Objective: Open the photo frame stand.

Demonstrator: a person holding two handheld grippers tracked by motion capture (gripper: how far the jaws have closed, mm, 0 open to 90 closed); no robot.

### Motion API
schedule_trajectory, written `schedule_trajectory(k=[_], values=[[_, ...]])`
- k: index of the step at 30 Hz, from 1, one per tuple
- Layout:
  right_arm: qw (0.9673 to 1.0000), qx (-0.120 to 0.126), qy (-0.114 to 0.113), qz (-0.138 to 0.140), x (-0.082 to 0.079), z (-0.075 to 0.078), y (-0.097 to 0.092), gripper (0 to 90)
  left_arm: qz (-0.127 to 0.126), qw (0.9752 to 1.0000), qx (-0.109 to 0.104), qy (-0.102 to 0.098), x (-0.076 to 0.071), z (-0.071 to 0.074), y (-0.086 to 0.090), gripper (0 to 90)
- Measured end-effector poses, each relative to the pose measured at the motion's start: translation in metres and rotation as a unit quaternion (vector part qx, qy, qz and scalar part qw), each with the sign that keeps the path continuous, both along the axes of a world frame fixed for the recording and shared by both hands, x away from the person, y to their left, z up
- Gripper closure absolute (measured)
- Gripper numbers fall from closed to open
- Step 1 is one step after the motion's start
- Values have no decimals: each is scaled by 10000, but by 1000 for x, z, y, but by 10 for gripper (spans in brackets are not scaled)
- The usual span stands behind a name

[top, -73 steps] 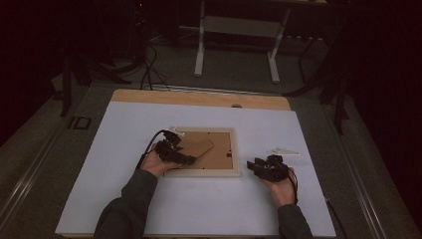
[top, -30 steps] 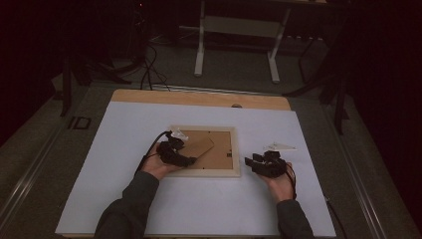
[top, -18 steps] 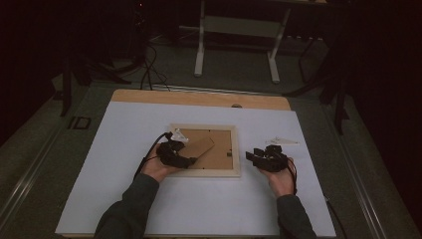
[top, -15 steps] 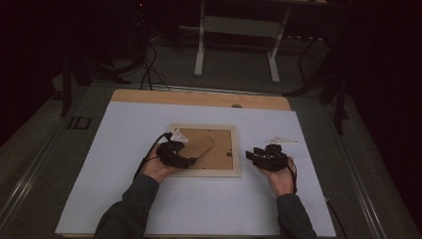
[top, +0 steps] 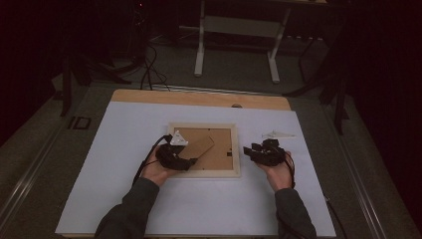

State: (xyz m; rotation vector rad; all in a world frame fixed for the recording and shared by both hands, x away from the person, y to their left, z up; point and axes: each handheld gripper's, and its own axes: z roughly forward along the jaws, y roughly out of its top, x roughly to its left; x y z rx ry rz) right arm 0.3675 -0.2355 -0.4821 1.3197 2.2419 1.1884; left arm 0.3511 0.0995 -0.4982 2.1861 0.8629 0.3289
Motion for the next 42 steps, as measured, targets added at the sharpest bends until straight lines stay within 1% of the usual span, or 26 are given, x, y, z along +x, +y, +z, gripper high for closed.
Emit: schedule_trajectory(k=[2,11,12,16,23,27,35,39,42], values=[[10000,-18,7,34,1,0,1,555,-13,10000,36,-41,-1,0,0,389],[9999,-88,47,87,5,2,4,555,8,9999,8,-125,-4,0,0,389],[9999,-96,49,87,5,2,4,555,14,9999,-9,-159,-5,0,-1,389],[9999,-106,34,84,7,5,5,555,-1,9997,60,-236,-7,1,-1,389],[9998,-145,23,101,10,8,8,555,38,9994,33,-352,-12,2,-2,390],[9998,-154,46,109,12,9,10,555,22,9991,51,-428,-14,4,-2,389],[9996,-216,112,127,18,10,14,550,34,9987,28,-509,-16,3,-3,389],[9995,-243,136,115,20,11,15,548,22,9984,75,-565,-18,4,-3,389],[9995,-252,153,109,21,11,15,546,35,9982,38,-601,-19,4,-3,389]])
